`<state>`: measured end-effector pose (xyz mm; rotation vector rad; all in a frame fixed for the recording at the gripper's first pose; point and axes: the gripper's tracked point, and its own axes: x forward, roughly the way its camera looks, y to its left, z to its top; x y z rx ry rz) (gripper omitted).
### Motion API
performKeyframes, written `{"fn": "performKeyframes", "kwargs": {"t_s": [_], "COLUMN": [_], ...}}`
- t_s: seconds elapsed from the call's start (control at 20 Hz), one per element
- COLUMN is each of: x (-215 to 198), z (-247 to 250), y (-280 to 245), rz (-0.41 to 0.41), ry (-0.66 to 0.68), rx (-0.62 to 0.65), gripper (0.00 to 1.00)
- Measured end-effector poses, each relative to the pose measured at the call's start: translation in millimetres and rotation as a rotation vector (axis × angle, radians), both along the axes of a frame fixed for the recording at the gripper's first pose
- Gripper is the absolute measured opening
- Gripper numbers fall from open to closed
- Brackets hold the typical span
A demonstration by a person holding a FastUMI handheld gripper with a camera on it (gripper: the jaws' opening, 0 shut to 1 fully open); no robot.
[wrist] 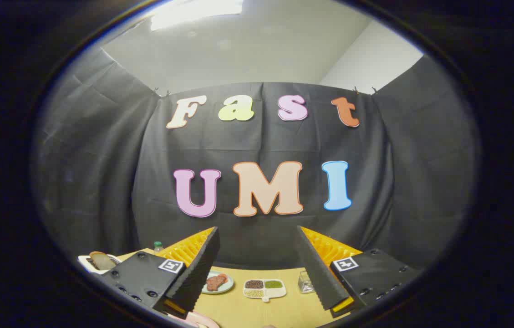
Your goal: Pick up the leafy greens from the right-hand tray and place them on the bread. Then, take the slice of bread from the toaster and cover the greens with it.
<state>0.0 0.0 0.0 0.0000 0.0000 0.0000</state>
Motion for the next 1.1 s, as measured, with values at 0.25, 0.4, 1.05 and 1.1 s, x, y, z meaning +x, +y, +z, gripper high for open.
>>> {"fn": "performKeyframes", "kwargs": {"t_s": [0.25, 0.4, 1.05, 1.1], "x": [-1.6, -2.7, -4.4, -4.7], "z": [3.4, 4.9, -15.3, -22.2], "y": [-9.3, -13.3, -13.5, -10.3], "rz": [-0.009, -0.011, 0.102, 0.128], "ry": [-0.006, -0.010, 0.067, 0.086], "rx": [-0.018, -0.009, -0.050, -0.061], "gripper": [1.00, 1.00, 1.00, 1.00]}}
